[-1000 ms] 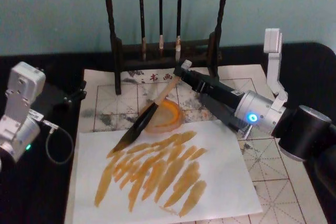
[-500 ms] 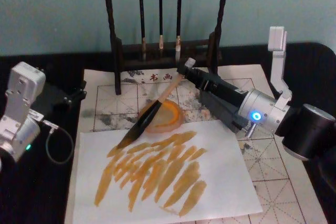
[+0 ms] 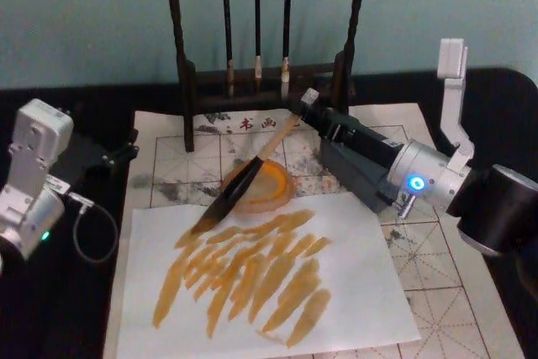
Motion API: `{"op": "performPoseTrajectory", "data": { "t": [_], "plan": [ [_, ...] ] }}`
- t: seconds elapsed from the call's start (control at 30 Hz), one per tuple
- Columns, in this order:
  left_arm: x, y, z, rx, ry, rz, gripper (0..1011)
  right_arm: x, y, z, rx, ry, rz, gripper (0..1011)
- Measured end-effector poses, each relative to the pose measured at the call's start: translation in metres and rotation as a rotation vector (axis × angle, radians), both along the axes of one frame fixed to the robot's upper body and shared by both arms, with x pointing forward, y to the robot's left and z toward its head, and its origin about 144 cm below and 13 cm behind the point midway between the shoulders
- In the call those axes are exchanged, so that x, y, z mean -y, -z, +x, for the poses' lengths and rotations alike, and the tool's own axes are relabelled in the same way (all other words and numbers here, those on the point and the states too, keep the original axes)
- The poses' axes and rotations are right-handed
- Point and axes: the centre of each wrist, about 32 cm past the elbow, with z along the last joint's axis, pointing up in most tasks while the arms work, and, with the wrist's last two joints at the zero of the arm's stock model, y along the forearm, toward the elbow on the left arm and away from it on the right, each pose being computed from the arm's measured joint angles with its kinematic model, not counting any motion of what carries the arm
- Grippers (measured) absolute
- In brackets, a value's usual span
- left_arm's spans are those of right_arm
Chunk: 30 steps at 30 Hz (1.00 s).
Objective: Pick up the brush from the inkstone, write on the paper, then place the brush back to its original position.
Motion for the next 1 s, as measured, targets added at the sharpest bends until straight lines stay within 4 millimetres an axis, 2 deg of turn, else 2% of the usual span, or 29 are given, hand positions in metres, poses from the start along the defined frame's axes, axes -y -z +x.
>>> {"op": "performPoseTrajectory", "data": {
  "t": [1.0],
  "plan": [
    [0.0000,0.0000,0.0000,0.000,0.000,0.000,1001,0.0071,-0.0075,-0.0047,-0.019,0.044,0.059,195]
  ]
}}
